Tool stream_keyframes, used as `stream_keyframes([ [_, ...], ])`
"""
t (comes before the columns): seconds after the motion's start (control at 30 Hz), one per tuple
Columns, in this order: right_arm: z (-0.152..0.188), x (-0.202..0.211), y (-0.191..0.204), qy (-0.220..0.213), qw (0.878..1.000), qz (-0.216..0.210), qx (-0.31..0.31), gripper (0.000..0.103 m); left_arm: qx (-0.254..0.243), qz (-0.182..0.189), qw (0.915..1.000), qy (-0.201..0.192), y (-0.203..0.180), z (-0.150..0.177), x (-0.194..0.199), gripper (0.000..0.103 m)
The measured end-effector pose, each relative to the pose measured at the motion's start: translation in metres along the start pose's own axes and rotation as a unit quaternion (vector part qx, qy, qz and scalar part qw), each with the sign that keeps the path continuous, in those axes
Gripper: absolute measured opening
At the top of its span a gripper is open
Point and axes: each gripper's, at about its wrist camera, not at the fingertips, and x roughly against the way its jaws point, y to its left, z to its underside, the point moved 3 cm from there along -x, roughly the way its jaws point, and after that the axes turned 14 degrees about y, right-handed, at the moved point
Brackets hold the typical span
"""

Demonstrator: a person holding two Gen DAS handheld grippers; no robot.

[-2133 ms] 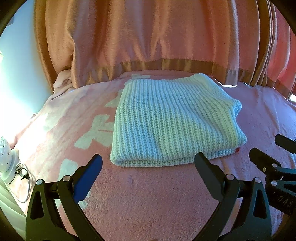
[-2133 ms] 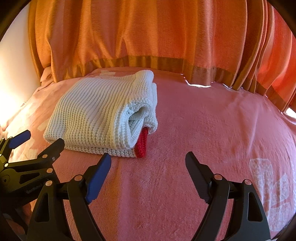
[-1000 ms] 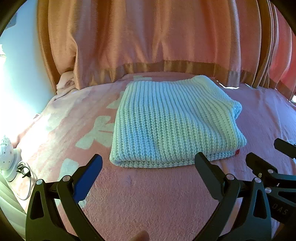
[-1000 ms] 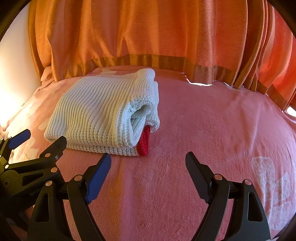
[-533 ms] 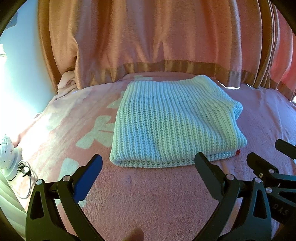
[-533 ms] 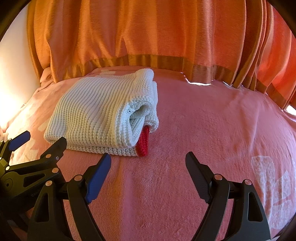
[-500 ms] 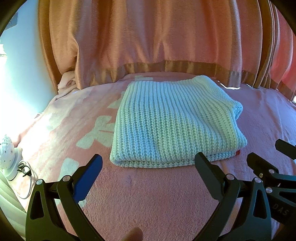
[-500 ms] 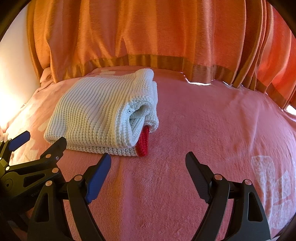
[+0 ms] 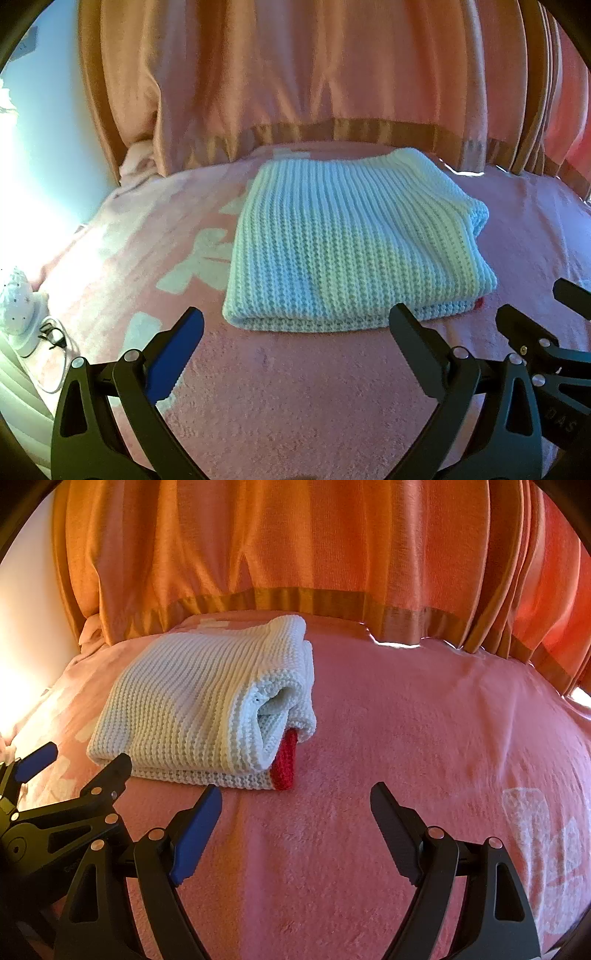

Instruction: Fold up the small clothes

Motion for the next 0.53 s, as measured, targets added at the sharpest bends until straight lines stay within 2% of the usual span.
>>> stream_keyframes([
  [0.1,0.0012,0.0004,0.0023,0.000,1.000,-0.001,-0.003,0.080,0.000,-0.001,1.0000,-0.006,0.0009,0.0018,0.0008,0.098],
  [0.27,0.0037,0.0015,0.0048,0.000,1.000,-0.002,-0.009,0.080,0.012,0.025,0.9996,0.011,0.0059,0.0030,-0.0058,0.098],
  [0.53,0.0056,0.0018,0.0096,0.003,1.000,0.005,-0.003,0.080,0.007,0.004,1.0000,-0.003,0.0006,0.0031,-0.0004,0.096],
])
